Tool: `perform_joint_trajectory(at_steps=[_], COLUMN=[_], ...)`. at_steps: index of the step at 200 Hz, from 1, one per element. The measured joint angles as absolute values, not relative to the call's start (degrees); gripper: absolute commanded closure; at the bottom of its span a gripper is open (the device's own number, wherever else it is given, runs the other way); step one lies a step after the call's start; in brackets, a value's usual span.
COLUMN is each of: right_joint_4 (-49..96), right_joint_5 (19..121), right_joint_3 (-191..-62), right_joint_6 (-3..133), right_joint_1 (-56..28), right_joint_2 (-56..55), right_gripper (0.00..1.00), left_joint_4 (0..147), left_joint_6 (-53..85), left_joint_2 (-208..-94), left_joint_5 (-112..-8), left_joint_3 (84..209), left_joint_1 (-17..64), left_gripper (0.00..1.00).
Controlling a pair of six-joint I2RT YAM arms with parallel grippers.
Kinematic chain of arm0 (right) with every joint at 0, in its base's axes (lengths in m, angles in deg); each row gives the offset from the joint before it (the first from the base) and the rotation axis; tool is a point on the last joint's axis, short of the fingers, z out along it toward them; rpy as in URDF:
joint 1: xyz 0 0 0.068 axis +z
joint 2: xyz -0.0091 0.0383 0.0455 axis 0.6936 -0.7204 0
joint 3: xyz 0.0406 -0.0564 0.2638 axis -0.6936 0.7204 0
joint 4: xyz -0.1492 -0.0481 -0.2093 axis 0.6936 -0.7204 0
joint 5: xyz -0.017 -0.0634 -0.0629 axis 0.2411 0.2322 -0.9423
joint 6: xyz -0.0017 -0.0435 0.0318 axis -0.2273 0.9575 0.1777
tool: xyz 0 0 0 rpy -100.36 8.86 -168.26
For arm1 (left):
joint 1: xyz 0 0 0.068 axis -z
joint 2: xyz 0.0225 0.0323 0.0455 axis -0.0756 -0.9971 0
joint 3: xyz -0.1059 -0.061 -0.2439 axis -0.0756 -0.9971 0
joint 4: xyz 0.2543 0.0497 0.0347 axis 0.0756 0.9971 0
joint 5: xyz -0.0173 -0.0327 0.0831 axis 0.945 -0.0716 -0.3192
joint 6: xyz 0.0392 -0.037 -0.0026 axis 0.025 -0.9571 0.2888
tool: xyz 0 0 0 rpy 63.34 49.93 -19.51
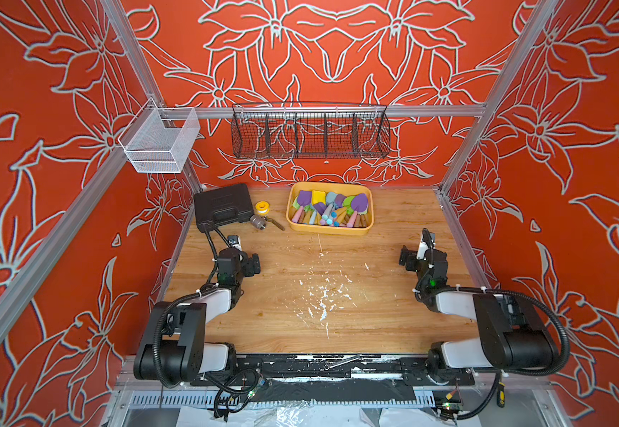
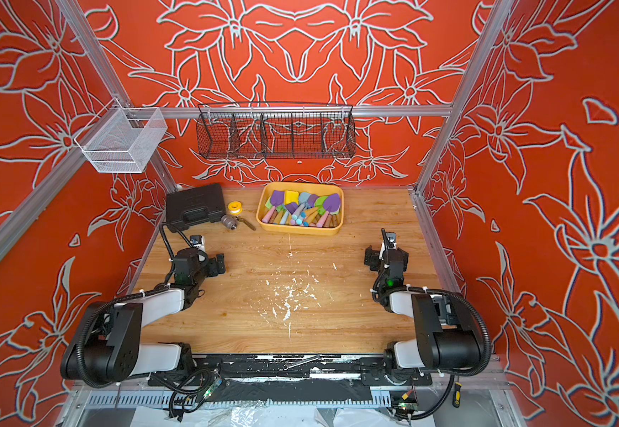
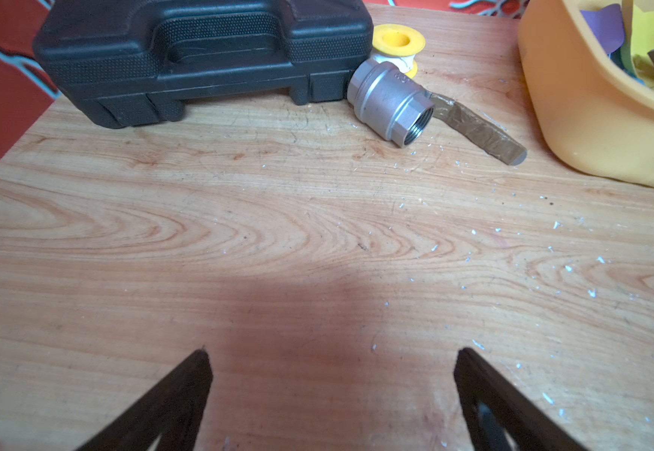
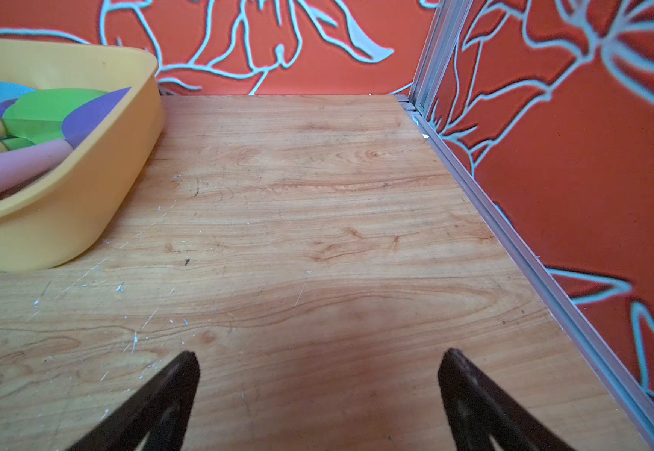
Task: Take the shovel out of the storage box
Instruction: Pick up the shovel from the storage box.
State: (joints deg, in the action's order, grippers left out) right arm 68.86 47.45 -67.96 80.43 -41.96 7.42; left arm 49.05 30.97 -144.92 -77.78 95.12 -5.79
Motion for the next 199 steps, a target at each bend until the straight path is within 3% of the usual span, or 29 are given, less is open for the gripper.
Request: perform_joint_trajectory(at_steps=[33, 74, 116, 159, 199], right_joint_4=[67.4, 29.9, 1.6, -19.4, -27.1], right_joint_5=[46.9, 43.1, 49.6, 56.5, 62.4], right_joint_3=[-68.0, -84.6, -99.9, -108.8, -115.9], right_joint_6=[80.4, 72.3, 63.2, 60.5, 58.8], right_joint_1=[-41.8, -40.8, -40.8, -40.8, -40.8], right_joint_2=[8.4, 31.3, 47.0, 43.4, 34.0], right_gripper=[0.02, 0.03, 0.03, 0.06, 0.08], left_joint_4=[52.1, 75.5, 94.4, 114.5, 124.7], left_joint_6=[31.0, 27.2, 16.3, 8.9, 8.3], left_joint_2=[-144.3, -131.4, -118.2, -119.2, -121.3], left_joint_5=[-77.8, -75.0, -71.0, -68.2, -69.0], left_joint_3=[96.4, 114.7, 128.2, 134.8, 139.7], left_joint_1=[-5.7, -4.6, 2.4, 6.6, 12.2], left_gripper=[0.03, 0.03, 0.03, 0.03, 0.03])
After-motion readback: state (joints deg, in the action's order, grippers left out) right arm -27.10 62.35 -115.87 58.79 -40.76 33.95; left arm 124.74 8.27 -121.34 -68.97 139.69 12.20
